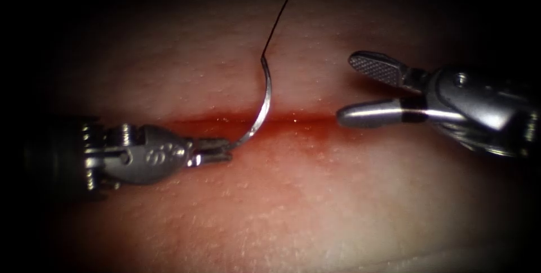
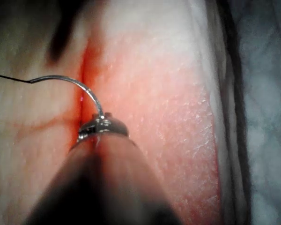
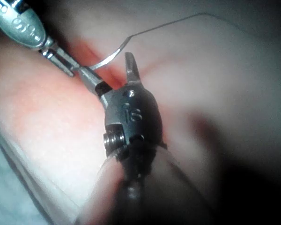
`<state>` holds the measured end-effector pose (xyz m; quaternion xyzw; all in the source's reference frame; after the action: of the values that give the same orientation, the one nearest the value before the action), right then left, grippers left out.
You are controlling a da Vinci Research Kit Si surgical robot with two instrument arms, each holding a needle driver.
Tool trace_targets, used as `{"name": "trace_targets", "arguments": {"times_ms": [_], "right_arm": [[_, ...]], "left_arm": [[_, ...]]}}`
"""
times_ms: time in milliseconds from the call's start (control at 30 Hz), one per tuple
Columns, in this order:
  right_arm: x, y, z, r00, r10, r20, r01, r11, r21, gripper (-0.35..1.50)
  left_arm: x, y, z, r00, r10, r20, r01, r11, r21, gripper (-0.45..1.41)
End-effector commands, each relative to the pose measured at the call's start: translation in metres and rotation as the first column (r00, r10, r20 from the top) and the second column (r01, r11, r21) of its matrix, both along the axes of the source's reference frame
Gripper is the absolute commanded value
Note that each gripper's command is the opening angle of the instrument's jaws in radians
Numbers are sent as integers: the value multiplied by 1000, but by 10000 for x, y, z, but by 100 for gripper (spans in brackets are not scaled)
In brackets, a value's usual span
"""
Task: Wound Closure
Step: Pass the needle to the right gripper
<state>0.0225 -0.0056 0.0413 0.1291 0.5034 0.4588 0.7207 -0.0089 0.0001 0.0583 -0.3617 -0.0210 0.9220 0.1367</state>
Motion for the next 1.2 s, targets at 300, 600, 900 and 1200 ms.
{"name": "trace_targets", "arguments": {"times_ms": [300,600,900,1200], "right_arm": [[26,-1,4,977,175,118,-193,968,162,113],[45,-7,8,902,262,344,-323,937,132,130],[61,-13,23,844,298,446,-387,914,121,128],[71,-19,41,825,326,461,-443,880,170,127]], "left_arm": [[-22,-6,3,992,-81,-101,74,995,-67,-45],[-42,-11,-6,974,-129,-189,107,987,-123,-45],[-49,-11,-15,968,-138,-211,98,977,-190,-45],[-51,-12,-26,971,-106,-215,53,970,-236,-45]]}}
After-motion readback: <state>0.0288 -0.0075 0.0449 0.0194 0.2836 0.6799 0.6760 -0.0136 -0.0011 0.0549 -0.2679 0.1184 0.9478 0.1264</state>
